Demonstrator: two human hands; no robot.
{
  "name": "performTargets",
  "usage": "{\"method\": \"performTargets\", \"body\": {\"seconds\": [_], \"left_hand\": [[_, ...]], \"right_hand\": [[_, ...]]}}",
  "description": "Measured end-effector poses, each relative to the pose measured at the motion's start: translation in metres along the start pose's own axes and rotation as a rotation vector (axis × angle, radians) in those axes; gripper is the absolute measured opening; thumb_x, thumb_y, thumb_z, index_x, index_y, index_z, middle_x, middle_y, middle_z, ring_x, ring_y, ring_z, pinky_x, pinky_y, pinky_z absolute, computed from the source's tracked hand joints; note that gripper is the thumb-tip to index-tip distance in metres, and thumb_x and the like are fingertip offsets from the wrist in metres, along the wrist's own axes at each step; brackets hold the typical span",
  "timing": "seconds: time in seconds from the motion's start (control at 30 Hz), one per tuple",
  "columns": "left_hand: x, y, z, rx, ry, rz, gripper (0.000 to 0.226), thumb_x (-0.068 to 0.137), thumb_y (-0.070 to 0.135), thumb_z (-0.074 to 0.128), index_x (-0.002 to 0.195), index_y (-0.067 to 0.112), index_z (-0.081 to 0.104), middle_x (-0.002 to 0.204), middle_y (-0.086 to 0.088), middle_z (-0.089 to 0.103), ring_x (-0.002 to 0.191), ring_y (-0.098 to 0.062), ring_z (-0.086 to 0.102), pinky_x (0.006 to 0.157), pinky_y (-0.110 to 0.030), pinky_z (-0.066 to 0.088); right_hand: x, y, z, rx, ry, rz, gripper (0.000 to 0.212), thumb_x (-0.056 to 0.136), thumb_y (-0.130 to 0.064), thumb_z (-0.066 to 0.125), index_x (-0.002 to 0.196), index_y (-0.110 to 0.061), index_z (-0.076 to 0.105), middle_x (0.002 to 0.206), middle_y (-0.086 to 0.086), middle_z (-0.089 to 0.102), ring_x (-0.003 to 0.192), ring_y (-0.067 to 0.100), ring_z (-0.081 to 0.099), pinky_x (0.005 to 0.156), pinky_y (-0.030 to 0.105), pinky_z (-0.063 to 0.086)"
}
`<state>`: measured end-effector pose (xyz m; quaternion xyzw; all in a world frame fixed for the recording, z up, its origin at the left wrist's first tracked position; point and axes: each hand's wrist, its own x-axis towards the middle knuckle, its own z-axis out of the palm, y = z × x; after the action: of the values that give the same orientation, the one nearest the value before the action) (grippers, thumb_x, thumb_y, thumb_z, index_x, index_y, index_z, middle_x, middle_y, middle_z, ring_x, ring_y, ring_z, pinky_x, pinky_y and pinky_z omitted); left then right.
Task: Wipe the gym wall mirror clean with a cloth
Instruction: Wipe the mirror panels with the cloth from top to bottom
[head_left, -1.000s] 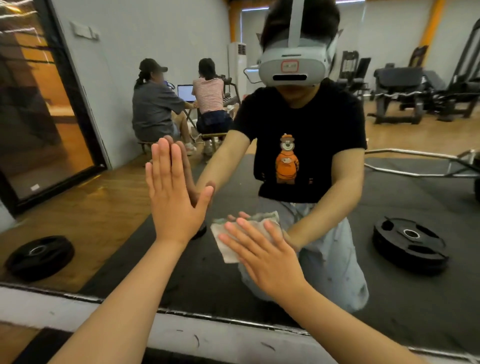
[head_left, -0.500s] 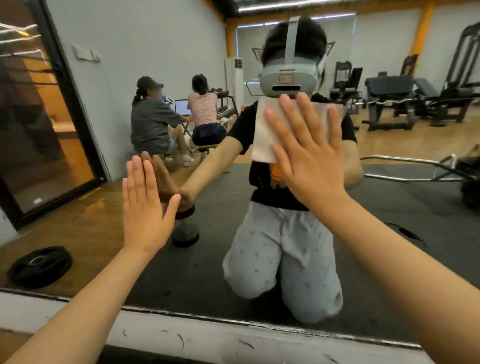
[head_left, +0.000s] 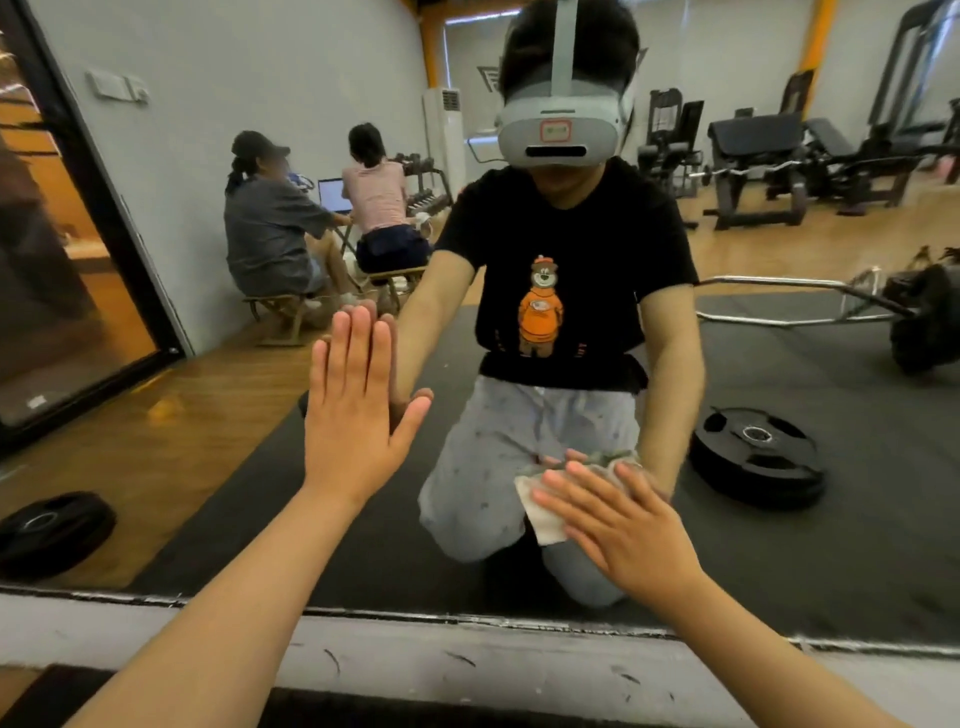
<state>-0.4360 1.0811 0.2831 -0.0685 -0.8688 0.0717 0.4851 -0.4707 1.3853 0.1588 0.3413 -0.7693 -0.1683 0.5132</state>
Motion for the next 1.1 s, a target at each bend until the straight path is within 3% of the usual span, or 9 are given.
{"method": "performTargets", "body": {"seconds": [0.07, 0.3, 0.43, 0.57, 0.7, 0.93, 1.1], "left_hand": [[0.0, 0.001, 0.002, -0.008, 0.018, -0.001, 0.081, 0.101, 0.055, 0.025, 0.154, 0.012, -0.019, 0.162, -0.004, -0.027, 0.151, -0.025, -0.015, 0.124, -0.043, -0.003], [-0.001, 0.001, 0.005, 0.007, 0.011, -0.015, 0.08, 0.101, 0.057, 0.02, 0.156, 0.009, -0.014, 0.164, -0.009, -0.019, 0.152, -0.029, -0.009, 0.124, -0.045, -0.002], [0.0, 0.002, 0.006, -0.005, 0.032, -0.014, 0.082, 0.1, 0.055, 0.026, 0.156, 0.01, -0.014, 0.164, -0.007, -0.021, 0.152, -0.027, -0.011, 0.124, -0.044, -0.003], [0.0, 0.002, 0.008, -0.018, 0.062, -0.012, 0.081, 0.1, 0.056, 0.023, 0.155, 0.012, -0.017, 0.163, -0.004, -0.024, 0.152, -0.024, -0.015, 0.124, -0.043, -0.004], [0.0, 0.001, 0.01, -0.018, 0.074, 0.001, 0.079, 0.101, 0.056, 0.021, 0.154, 0.013, -0.019, 0.162, -0.002, -0.028, 0.151, -0.023, -0.018, 0.124, -0.042, -0.006], [0.0, -0.001, 0.014, -0.033, 0.103, 0.014, 0.08, 0.101, 0.054, 0.026, 0.155, 0.012, -0.016, 0.161, 0.0, -0.028, 0.151, -0.023, -0.019, 0.123, -0.044, -0.006], [0.001, 0.0, 0.014, -0.036, 0.107, 0.004, 0.079, 0.101, 0.054, 0.024, 0.154, 0.013, -0.018, 0.16, 0.001, -0.03, 0.15, -0.022, -0.02, 0.123, -0.046, -0.004]], "right_hand": [[0.002, 0.016, -0.004, 0.018, 0.01, 0.028, 0.06, 0.1, -0.036, 0.039, 0.157, -0.03, 0.02, 0.167, -0.008, 0.005, 0.153, 0.011, 0.006, 0.124, 0.037, 0.001], [0.094, 0.126, -0.057, 0.149, 0.221, 0.456, 0.052, 0.107, -0.038, 0.029, 0.157, -0.024, 0.019, 0.163, -0.001, 0.009, 0.152, 0.017, 0.002, 0.122, 0.042, -0.008], [0.125, 0.166, -0.077, 0.043, 0.263, 0.559, 0.053, 0.107, -0.036, 0.029, 0.158, -0.021, 0.022, 0.163, 0.009, 0.02, 0.151, 0.03, 0.016, 0.12, 0.052, 0.002], [0.105, 0.145, -0.066, 0.078, 0.284, 0.589, 0.054, 0.106, -0.036, 0.029, 0.157, -0.02, 0.022, 0.163, 0.008, 0.017, 0.152, 0.026, 0.01, 0.121, 0.051, -0.001], [0.041, 0.104, -0.033, 0.071, 0.234, 0.524, 0.058, 0.106, -0.039, 0.027, 0.159, -0.025, 0.01, 0.166, -0.003, -0.006, 0.153, 0.02, -0.005, 0.122, 0.048, -0.006], [-0.05, 0.057, 0.004, 0.049, 0.136, 0.466, 0.056, 0.106, -0.041, 0.027, 0.159, -0.029, 0.011, 0.167, -0.003, -0.002, 0.154, 0.02, -0.003, 0.123, 0.045, -0.007], [-0.063, 0.045, 0.007, 0.081, 0.124, 0.5, 0.056, 0.107, -0.041, 0.025, 0.159, -0.029, 0.009, 0.167, -0.003, -0.003, 0.153, 0.019, -0.004, 0.122, 0.046, -0.008]]}}
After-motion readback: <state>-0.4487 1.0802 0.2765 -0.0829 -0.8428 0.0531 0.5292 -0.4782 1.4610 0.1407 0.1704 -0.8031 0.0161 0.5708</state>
